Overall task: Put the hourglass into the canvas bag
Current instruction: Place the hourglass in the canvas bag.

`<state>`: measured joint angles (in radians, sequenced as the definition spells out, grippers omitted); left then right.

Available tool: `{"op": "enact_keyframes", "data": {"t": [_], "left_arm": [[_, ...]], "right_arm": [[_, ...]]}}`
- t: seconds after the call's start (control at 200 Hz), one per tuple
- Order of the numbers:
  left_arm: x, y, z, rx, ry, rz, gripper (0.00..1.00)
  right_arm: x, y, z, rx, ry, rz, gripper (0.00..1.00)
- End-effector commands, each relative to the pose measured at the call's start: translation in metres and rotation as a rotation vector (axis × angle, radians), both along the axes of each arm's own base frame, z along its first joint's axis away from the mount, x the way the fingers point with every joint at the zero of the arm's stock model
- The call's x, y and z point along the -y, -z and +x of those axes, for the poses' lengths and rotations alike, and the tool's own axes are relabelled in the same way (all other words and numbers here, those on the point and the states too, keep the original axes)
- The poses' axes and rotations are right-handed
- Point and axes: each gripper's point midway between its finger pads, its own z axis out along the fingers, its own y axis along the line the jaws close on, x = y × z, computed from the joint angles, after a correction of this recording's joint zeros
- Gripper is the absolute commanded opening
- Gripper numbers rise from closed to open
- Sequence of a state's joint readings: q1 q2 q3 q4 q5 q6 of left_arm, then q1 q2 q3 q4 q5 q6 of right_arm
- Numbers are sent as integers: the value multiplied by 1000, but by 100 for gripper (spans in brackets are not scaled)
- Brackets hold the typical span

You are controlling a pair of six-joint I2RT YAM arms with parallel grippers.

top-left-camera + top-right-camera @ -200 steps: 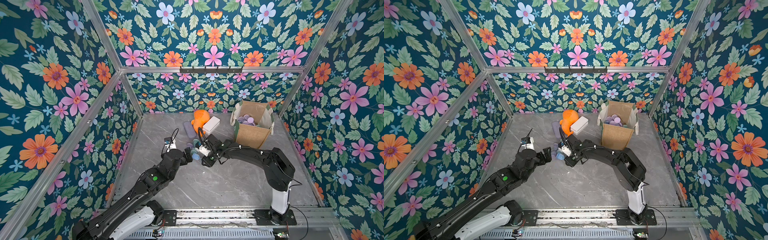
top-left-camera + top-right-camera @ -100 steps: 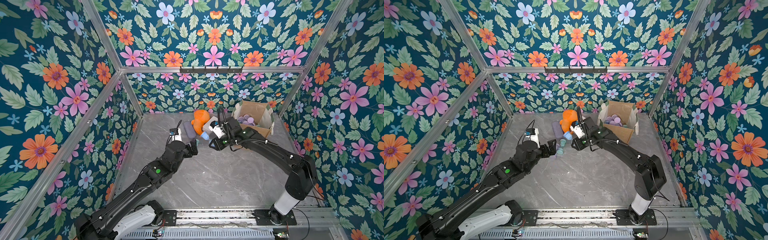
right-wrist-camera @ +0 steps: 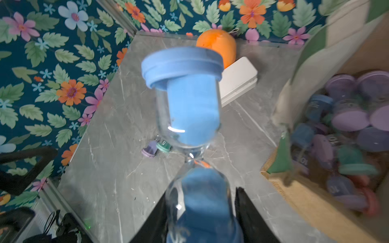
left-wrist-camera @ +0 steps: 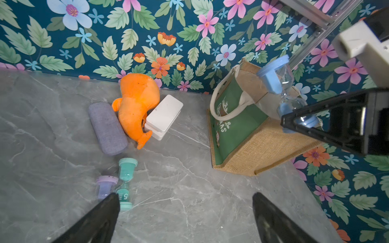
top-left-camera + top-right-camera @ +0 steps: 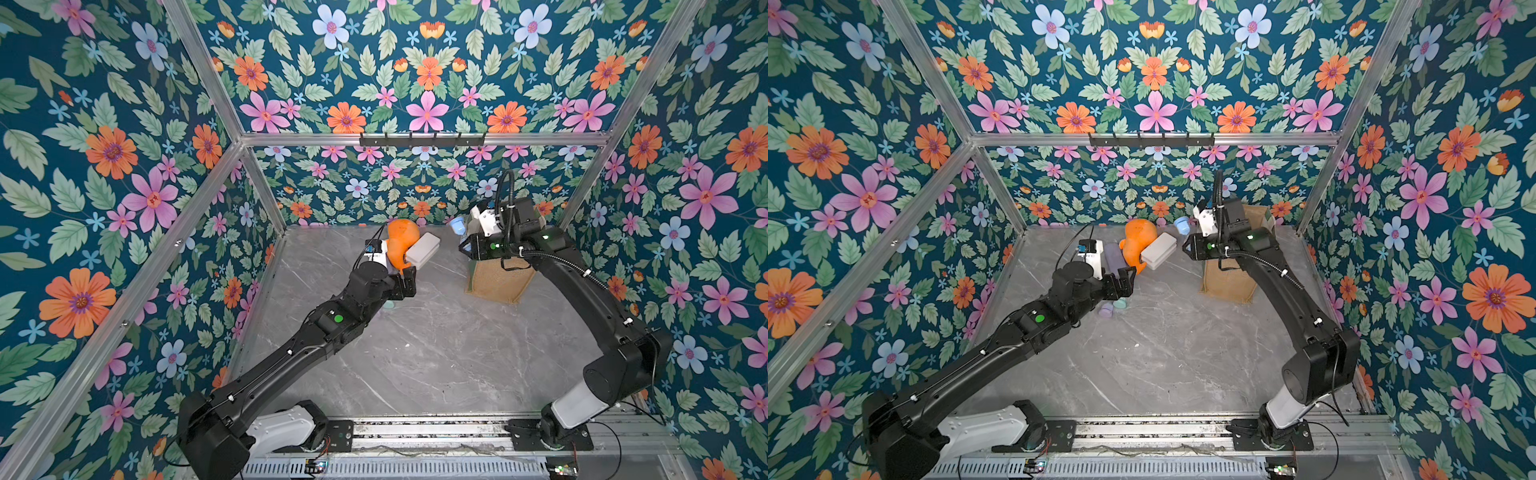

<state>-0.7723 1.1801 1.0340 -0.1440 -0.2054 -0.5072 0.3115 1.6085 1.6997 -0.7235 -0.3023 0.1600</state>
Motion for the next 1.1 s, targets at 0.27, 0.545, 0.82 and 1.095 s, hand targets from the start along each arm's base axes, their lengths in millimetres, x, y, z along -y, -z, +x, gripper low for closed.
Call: {"op": "enact_keyframes", "data": {"t": [0.27,0.545,0.82,1.095], "left_arm": [[42,-5,19,17,105,-31,100],[58,0,25,5,144,-41,100],[61,0,28,5,147,-43,100],[59,0,28,8,140,-37,100]], "right_arm": [[98,17,60,-27,307,-59,42],[127,60,100,-90,393,-145,42],[133,106,125,-175,409,-203,42],[138,155,127,-260,418,-252,42]]}}
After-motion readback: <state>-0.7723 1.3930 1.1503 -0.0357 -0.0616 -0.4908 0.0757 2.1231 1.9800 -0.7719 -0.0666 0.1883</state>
